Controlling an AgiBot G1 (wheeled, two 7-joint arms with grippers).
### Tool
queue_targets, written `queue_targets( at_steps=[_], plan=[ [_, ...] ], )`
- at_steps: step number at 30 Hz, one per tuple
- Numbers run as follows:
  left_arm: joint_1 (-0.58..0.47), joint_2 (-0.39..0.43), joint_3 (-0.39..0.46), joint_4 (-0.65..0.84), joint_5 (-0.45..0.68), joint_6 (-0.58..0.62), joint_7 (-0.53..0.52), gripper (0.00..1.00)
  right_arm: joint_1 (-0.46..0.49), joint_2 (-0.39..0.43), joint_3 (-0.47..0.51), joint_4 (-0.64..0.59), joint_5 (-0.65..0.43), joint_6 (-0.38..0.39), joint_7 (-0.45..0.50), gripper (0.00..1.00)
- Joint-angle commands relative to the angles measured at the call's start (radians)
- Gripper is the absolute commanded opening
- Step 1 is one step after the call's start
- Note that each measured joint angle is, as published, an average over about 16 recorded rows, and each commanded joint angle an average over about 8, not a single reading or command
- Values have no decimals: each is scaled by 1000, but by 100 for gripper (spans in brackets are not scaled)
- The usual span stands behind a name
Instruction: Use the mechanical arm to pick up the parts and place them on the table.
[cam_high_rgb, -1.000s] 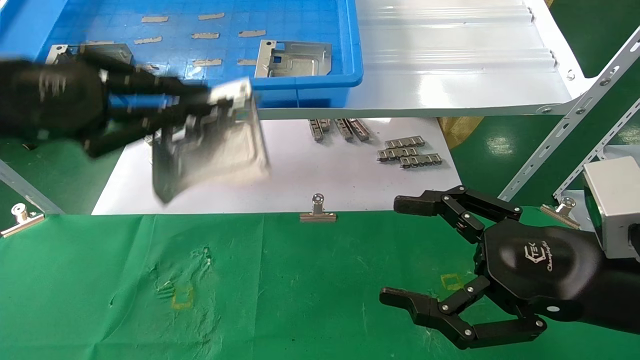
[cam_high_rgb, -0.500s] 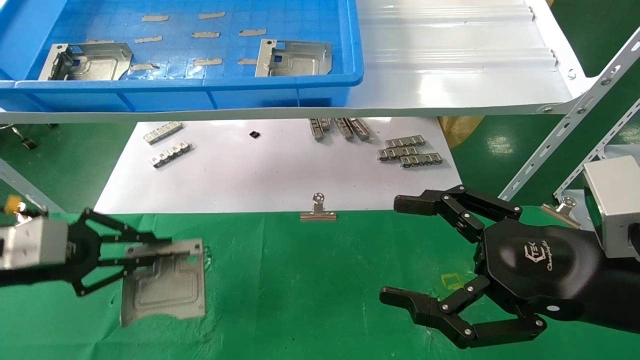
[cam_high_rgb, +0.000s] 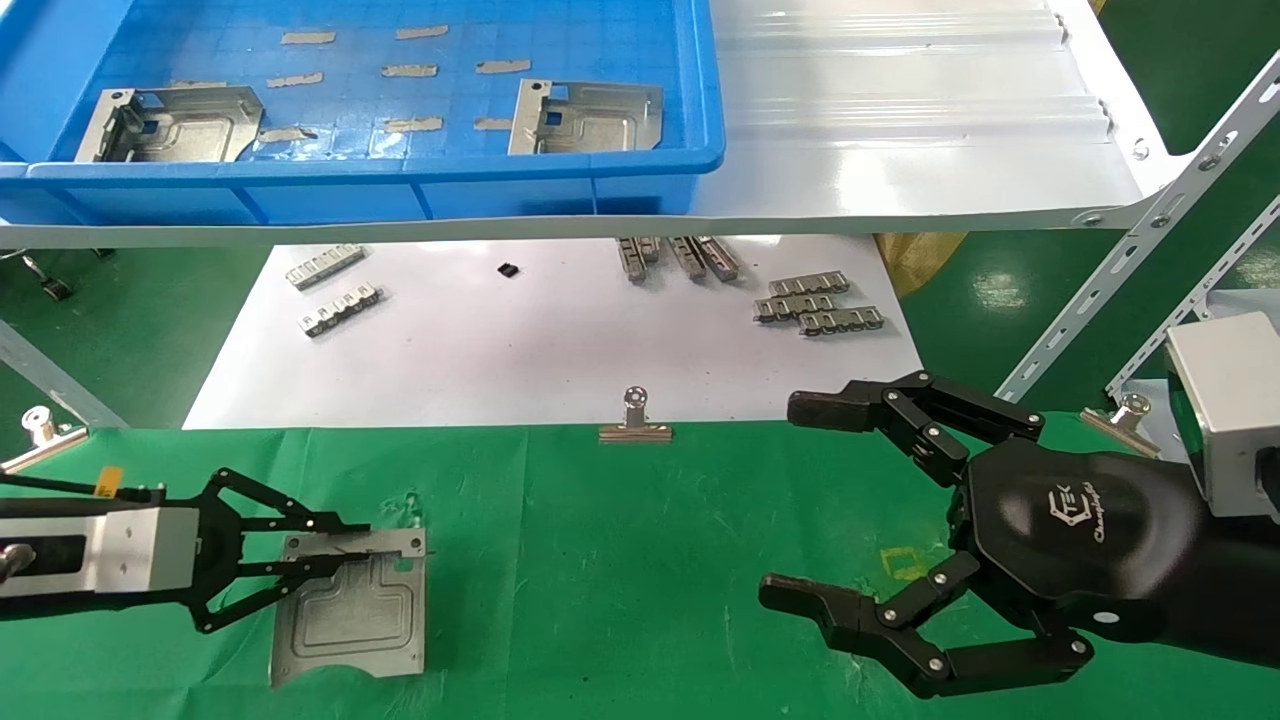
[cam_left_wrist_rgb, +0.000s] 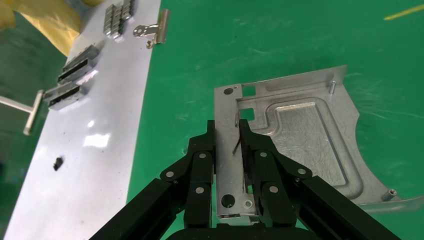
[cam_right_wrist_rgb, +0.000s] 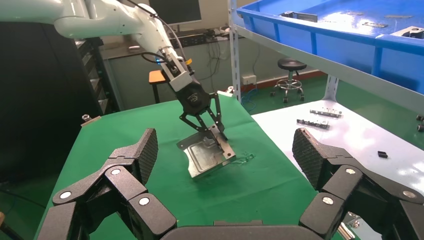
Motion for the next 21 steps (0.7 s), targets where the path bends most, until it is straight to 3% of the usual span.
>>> queue_targets(
  at_steps=[1,10,21],
  plan=[
    [-9,10,8,20,5,-2,22,100,0,0,0,0,0,0,0,100],
    [-57,41,22,104,4,6,56,100,0,0,0,0,0,0,0,100],
    [-67,24,6,137,-91,24,-160,100,0,0,0,0,0,0,0,100]
  ],
)
